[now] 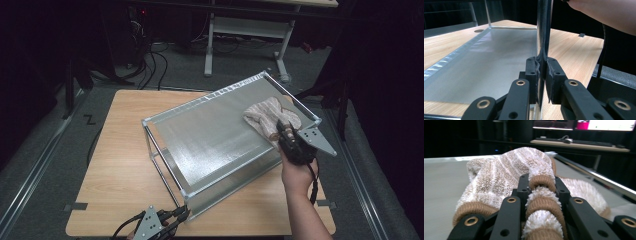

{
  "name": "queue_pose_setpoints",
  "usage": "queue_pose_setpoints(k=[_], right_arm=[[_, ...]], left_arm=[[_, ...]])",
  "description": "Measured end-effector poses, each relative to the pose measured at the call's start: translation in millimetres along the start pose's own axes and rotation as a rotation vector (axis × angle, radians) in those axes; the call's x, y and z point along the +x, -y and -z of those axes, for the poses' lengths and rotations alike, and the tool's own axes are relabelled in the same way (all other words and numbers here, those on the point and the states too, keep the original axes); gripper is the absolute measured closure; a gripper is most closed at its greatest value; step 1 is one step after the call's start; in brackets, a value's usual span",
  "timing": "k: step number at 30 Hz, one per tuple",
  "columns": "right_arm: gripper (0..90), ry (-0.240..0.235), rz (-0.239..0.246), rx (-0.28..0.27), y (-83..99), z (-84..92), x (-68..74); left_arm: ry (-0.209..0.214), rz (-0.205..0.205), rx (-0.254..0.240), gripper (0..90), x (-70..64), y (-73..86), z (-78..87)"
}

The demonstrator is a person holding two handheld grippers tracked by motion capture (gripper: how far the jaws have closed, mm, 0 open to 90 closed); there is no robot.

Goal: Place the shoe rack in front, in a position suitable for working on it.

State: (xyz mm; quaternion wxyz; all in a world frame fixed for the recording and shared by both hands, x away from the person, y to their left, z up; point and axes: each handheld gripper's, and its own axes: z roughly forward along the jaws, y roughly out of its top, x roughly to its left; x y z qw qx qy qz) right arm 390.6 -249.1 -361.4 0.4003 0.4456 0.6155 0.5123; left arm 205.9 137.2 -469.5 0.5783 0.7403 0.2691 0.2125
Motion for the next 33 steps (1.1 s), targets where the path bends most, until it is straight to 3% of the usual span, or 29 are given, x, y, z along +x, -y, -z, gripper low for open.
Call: queue_pose_setpoints(k=[8,18,25,33], right_arm=[[73.6,0.093,-0.03,0.01,-2.7,-12.2,-34.5],[73.3,0.182,-0.04,0.036,-7.7,-21.2,-65.2],[73.5,0.15,-0.048,0.042,-8.7,-20.4,-62.0],[73.6,0.086,-0.034,0.024,-7.4,-13.3,-36.2]], left_arm=[[0.002,-0.001,0.0,80.8,-0.2,0.2,0.6],[0.001,-0.002,-0.001,80.8,-0.6,0.5,1.3],[0.003,0.001,-0.002,80.8,-0.4,0.7,1.3],[0.003,0.005,-0.003,80.8,-0.5,0.7,1.0]])
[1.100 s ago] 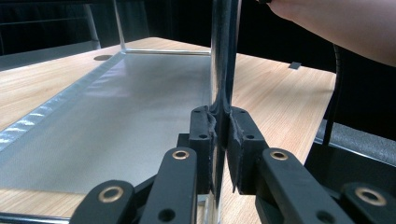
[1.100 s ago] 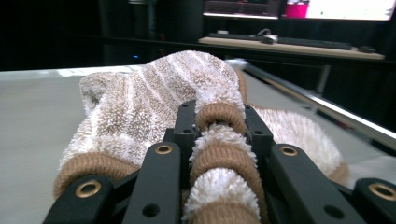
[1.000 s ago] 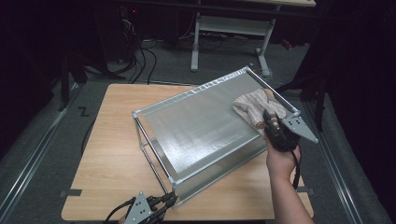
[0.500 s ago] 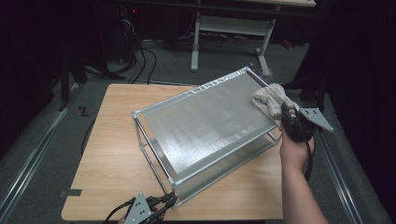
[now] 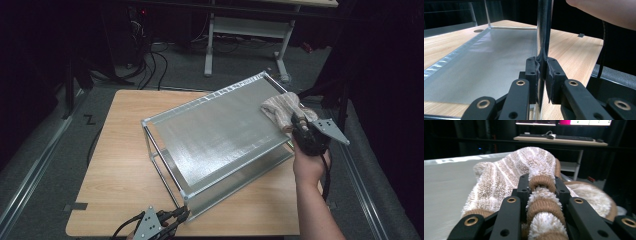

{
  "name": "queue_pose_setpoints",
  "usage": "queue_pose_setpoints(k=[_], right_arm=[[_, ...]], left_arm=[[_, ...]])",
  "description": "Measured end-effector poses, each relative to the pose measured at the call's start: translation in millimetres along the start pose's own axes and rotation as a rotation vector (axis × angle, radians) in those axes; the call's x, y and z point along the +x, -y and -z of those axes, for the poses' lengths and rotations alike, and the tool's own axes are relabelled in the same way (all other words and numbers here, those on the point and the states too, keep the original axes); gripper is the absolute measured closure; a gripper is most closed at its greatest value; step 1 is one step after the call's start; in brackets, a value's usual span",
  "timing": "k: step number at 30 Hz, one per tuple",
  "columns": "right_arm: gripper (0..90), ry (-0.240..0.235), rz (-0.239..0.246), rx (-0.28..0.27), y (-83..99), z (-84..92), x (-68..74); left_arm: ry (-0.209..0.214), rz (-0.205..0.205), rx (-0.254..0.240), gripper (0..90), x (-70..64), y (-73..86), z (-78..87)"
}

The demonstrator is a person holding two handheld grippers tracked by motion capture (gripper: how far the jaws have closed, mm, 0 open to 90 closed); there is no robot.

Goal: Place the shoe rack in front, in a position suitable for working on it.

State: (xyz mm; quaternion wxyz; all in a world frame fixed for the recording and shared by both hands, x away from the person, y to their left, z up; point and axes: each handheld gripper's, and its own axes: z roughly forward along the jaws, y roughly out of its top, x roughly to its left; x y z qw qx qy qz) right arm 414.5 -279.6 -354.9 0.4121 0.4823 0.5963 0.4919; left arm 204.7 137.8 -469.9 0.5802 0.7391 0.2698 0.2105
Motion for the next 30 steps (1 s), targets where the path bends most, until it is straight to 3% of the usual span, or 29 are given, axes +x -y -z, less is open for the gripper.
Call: queue_pose_setpoints(k=[7,12,30], right_arm=[[73.6,-0.084,-0.011,-0.028,7.3,13.3,33.4],[73.6,-0.152,0.006,-0.042,11.3,24.1,58.7],[73.5,-0.487,0.069,-0.075,26.7,87.7,173.9]], left_arm=[[0.0,0.002,0.0,80.8,0.0,0.0,-0.1],[0.0,0.002,0.0,80.8,0.0,-0.1,-0.1],[0.002,-0.005,0.004,80.8,-0.3,-0.7,-0.3]])
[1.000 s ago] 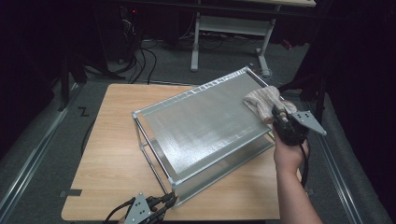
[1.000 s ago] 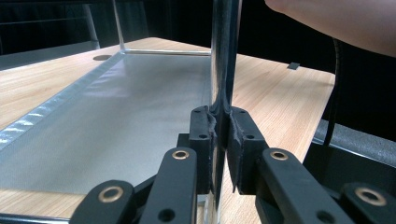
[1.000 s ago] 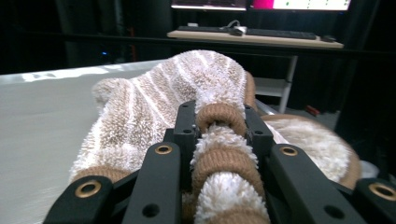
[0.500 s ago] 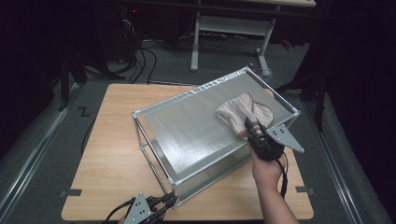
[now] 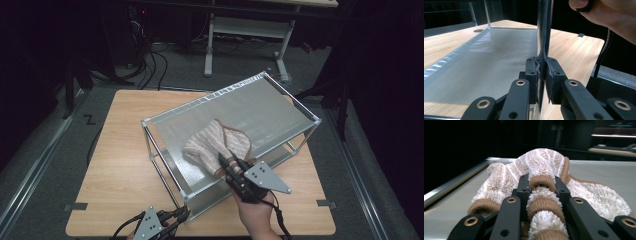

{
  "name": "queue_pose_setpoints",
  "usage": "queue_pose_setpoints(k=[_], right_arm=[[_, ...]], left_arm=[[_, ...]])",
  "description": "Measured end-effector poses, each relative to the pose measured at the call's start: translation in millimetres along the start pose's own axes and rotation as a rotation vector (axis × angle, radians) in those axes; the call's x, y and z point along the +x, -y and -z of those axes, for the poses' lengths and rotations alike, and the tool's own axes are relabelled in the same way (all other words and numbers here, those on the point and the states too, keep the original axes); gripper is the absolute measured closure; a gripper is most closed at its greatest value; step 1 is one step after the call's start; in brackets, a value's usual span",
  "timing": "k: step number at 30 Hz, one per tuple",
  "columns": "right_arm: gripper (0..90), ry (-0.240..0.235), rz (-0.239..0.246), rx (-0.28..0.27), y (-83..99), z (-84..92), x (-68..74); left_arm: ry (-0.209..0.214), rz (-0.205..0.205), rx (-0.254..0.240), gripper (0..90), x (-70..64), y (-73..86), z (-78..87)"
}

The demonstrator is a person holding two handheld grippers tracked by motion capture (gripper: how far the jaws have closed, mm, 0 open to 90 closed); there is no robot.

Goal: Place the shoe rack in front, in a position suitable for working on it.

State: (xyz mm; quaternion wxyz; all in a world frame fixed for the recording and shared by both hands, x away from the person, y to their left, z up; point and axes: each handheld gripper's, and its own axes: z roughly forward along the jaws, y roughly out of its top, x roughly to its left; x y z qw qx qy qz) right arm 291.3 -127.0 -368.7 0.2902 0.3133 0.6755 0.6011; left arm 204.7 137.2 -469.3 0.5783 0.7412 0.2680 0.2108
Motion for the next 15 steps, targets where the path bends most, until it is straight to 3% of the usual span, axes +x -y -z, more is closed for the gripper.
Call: queue_pose_setpoints(k=[5,12,15], right_arm=[[73.4,-0.059,0.025,-0.01,0.7,1.5,27.5],[73.4,-0.133,0.012,-0.013,0.0,3.3,50.8],[73.4,-0.148,0.03,-0.009,-0.8,4.2,57.7]], left_arm=[[0.0,-0.002,0.0,80.8,-0.4,-0.2,-0.2],[0.006,-0.002,-0.001,80.8,-0.8,-0.2,-0.8],[0.005,-0.005,0.0,80.8,-1.0,-0.4,-0.9]])
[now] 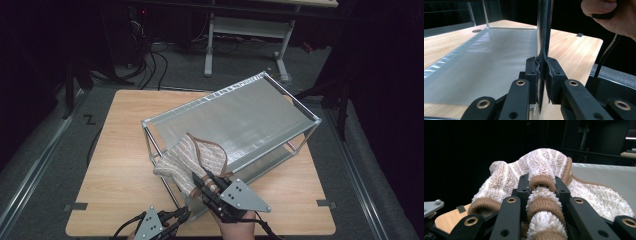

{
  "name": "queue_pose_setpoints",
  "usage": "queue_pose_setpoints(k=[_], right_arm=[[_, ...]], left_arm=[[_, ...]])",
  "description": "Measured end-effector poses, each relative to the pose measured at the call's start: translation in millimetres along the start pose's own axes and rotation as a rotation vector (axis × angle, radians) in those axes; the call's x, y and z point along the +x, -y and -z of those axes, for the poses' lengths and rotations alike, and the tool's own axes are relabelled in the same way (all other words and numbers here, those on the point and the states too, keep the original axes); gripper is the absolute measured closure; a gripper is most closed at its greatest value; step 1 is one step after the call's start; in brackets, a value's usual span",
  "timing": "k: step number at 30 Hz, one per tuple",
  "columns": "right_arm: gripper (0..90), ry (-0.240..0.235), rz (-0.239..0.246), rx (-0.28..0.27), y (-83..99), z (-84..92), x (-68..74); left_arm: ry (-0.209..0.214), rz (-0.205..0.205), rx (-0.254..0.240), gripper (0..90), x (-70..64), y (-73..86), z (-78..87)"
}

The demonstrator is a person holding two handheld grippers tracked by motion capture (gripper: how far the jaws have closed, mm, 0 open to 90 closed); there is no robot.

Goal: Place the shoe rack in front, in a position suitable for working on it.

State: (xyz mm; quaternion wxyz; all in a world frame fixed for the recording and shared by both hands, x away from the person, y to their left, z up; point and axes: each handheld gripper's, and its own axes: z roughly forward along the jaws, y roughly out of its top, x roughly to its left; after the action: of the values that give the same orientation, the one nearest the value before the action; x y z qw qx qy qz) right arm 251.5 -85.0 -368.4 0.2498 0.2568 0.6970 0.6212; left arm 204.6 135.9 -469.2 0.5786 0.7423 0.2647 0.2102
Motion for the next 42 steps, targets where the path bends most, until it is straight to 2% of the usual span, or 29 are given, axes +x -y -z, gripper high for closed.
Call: queue_pose_setpoints(k=[2,4,10,15,23,24,31,32,42], right_arm=[[73.5,0.011,0.022,0.001,0.1,-0.5,0.3],[73.6,0.018,0.015,0.009,0.1,-0.9,-3.7],[73.5,0.072,0.011,0.021,0.5,-0.6,-26.7],[73.5,0.135,0.008,0.031,1.3,2.4,-49.4],[73.6,0.265,0.005,0.047,2.4,9.7,-97.7],[73.6,0.292,-0.002,0.053,2.2,11.3,-108.6],[73.6,0.4,-0.029,0.077,1.6,19.6,-154.7],[73.5,0.424,-0.036,0.082,1.5,21.5,-164.6],[73.6,0.579,-0.047,0.12,-0.9,34.0,-221.7]], left_arm=[[0.0,0.001,0.0,80.8,-0.2,0.0,0.0],[0.0,0.001,0.001,80.8,-0.2,0.0,0.0],[0.0,0.001,0.001,80.7,-0.2,0.0,0.2],[0.0,0.004,0.0,80.7,-0.6,0.1,0.1],[0.0,0.003,0.0,80.8,-0.4,0.2,0.4],[0.0,0.002,0.0,80.8,-0.4,0.2,0.5],[0.001,0.001,0.0,80.8,-0.3,0.4,0.8],[0.001,0.0,0.0,80.8,-0.3,0.4,0.8],[0.002,0.001,0.0,80.8,0.7,1.0,3.2]])
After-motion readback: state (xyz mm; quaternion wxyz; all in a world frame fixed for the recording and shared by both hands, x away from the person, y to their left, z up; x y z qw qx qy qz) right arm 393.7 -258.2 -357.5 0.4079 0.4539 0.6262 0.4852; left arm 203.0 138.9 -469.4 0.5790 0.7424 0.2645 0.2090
